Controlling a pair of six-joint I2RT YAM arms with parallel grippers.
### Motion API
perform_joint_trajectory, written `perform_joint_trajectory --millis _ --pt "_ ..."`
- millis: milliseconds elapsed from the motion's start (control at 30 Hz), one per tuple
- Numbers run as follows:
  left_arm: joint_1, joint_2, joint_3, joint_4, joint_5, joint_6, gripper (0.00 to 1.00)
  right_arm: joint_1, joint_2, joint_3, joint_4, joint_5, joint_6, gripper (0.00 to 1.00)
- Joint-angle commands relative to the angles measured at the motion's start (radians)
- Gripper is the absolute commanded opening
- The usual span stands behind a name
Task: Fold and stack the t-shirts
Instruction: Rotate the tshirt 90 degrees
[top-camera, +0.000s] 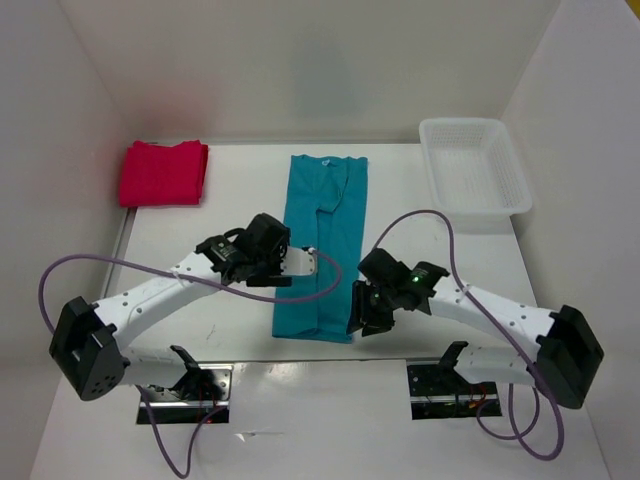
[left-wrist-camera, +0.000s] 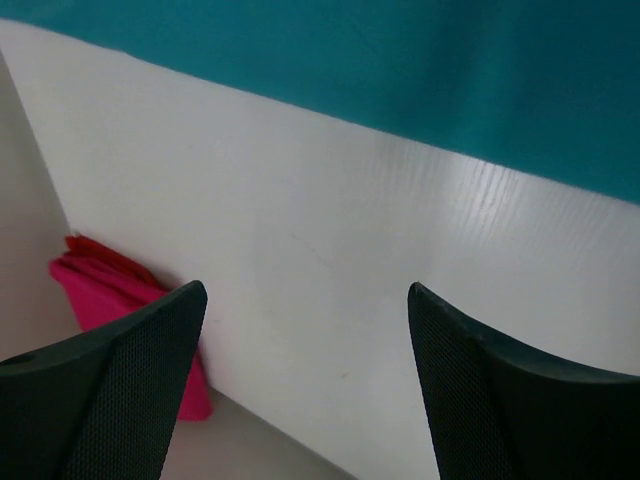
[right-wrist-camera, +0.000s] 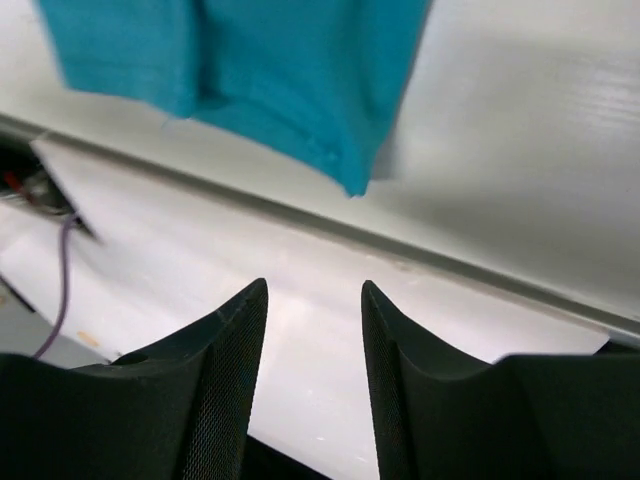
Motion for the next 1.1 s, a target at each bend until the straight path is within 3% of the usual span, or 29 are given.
perform_joint_trajectory --millis 0,67,100,167,267,333,400,433,533,567,667,767,967,1067 --pt "-0.009 0.021 0.014 0.015 -0.124 0.161 0.88 0.0 -0.097 -0.01 -0.055 -0.016 0.058 0.48" --pt "0.04 -0.005 0.014 0.163 -0.169 0.266 0.88 0.0 -0.109 -0.01 -0.023 -0.006 0.081 0.51" --pt "0.069 -0.028 0.014 0.204 -0.144 0.416 0.9 -0.011 -0.109 -0.01 0.002 0.004 0.09 0.52" --pt "0.129 -0.045 0.043 0.277 -0.102 0.512 0.91 -0.02 -0.094 -0.001 0.014 0.037 0.09 0.56" --pt "0.129 -0.078 0.138 0.171 -0.019 0.514 0.91 -0.02 -0.033 -0.001 0.042 0.079 0.09 0.58" --pt "0.076 -0.143 0.099 0.16 0.058 0.538 0.91 -0.02 0.019 0.012 0.054 0.092 0.09 0.61" --pt "0.043 -0.329 -0.065 0.118 0.185 0.691 0.93 -0.02 0.045 0.021 0.063 0.103 0.09 0.65" --pt "0.043 -0.509 -0.13 0.073 0.233 0.739 0.96 -0.02 0.055 0.021 0.086 0.115 0.09 0.66" --pt "-0.015 -0.814 -0.325 -0.003 0.356 0.807 0.97 -0.029 0.087 0.009 0.134 0.128 0.081 0.66" --pt "-0.024 -0.845 -0.354 -0.018 0.356 0.821 0.95 -0.029 0.096 0.009 0.143 0.128 0.072 0.66" --pt "-0.024 -0.849 -0.385 -0.058 0.377 0.845 0.95 -0.039 0.136 0.009 0.163 0.128 0.061 0.68" --pt "-0.024 -0.801 -0.394 -0.072 0.489 0.91 0.95 -0.039 0.177 0.009 0.183 0.117 0.05 0.68" --pt "-0.044 -0.613 -0.428 -0.112 0.569 1.02 0.95 -0.039 0.23 0.018 0.192 0.096 0.05 0.68" --pt "-0.081 -0.557 -0.493 -0.016 0.617 1.04 0.95 -0.039 0.239 0.007 0.192 0.059 0.05 0.65"
